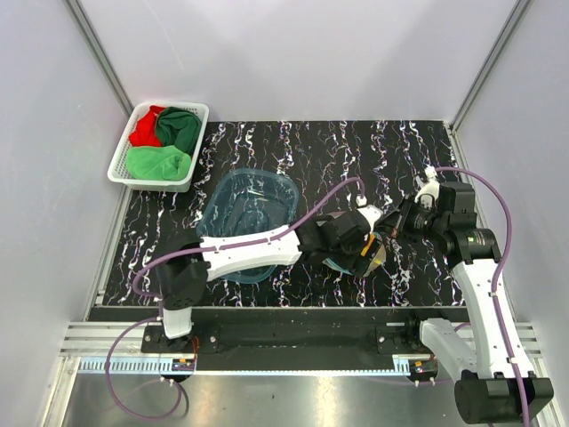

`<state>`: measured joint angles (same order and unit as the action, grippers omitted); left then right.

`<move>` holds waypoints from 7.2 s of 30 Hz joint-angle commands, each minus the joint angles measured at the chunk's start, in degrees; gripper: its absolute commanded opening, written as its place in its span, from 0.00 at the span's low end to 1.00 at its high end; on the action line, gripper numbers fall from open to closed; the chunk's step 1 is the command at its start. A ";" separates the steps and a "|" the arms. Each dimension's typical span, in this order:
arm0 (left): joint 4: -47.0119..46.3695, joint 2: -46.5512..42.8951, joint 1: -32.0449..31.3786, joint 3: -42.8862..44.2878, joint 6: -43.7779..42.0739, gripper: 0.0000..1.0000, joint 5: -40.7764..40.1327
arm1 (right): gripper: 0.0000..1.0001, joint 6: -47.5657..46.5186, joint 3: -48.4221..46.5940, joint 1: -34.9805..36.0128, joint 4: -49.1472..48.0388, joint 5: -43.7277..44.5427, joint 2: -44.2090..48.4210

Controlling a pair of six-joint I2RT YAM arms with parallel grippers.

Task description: Open the zip-top bag and remove the fake food

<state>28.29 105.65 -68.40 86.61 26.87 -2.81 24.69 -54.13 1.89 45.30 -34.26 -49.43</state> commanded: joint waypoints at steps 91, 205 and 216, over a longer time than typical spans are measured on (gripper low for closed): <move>-9.57 -11.53 29.11 -21.39 4.06 0.26 -10.55 | 0.00 -1.31 1.66 0.83 0.93 2.71 3.55; -8.25 -7.02 -2.44 -3.37 -1.39 0.00 -20.32 | 0.00 -1.31 1.57 1.27 1.28 3.24 2.85; -12.39 -25.56 -2.44 -14.96 -0.95 0.00 -10.72 | 0.00 -1.05 2.01 1.27 1.11 3.32 3.11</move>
<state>19.68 88.29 -70.61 74.85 25.78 -16.64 23.35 -51.81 2.90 47.88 -30.94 -46.89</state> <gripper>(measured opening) 0.523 0.010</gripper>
